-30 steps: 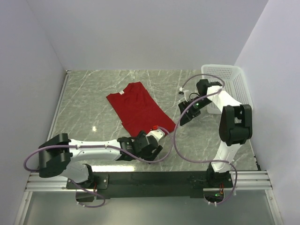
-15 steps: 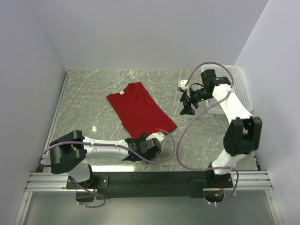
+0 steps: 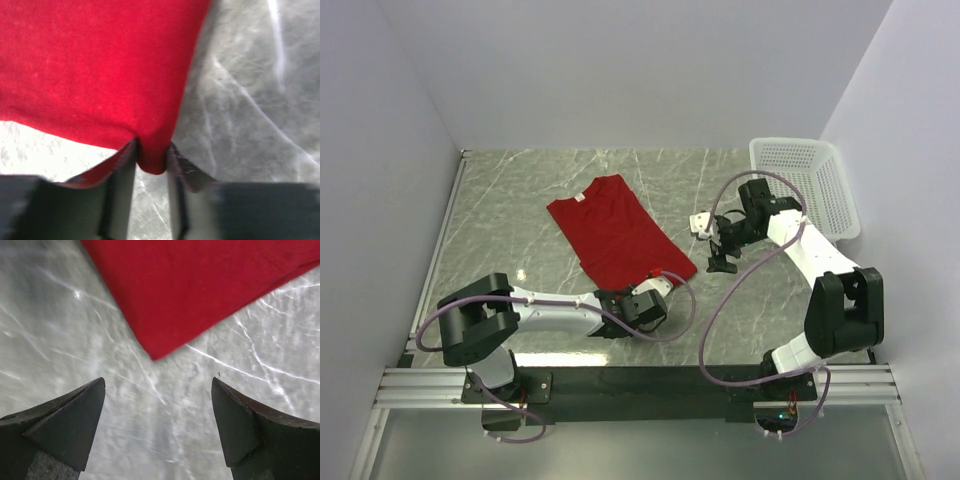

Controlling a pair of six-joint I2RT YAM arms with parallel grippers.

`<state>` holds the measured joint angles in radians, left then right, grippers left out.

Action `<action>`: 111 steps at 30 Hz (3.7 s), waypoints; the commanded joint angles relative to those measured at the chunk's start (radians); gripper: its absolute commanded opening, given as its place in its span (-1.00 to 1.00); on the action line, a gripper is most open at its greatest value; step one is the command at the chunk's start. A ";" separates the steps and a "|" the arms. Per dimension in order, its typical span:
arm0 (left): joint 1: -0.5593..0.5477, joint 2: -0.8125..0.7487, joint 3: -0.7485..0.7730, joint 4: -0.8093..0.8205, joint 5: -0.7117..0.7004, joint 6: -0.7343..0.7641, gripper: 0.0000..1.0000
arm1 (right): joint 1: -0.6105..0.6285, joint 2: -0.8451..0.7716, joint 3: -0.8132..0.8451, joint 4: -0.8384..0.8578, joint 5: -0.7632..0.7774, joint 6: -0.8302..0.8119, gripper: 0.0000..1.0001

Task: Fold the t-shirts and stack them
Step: Fold the tshirt

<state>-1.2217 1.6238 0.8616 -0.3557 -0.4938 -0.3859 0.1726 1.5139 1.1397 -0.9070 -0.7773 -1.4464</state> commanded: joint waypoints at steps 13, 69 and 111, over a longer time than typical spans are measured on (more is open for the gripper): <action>0.028 -0.054 -0.009 0.006 0.027 -0.005 -0.98 | 0.134 0.107 -0.095 0.137 0.108 -0.349 0.79; 0.359 -0.335 0.005 0.167 0.623 0.123 -0.99 | 0.047 0.049 0.141 -0.291 -0.023 0.043 -1.00; 0.820 0.131 0.359 0.208 0.578 0.167 -0.99 | 0.103 0.778 0.951 0.181 0.165 1.100 -0.98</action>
<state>-0.4068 1.7889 1.1957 -0.1631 0.1085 -0.1875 0.2611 2.2951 2.0308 -0.8146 -0.6479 -0.4126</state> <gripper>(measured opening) 0.056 0.030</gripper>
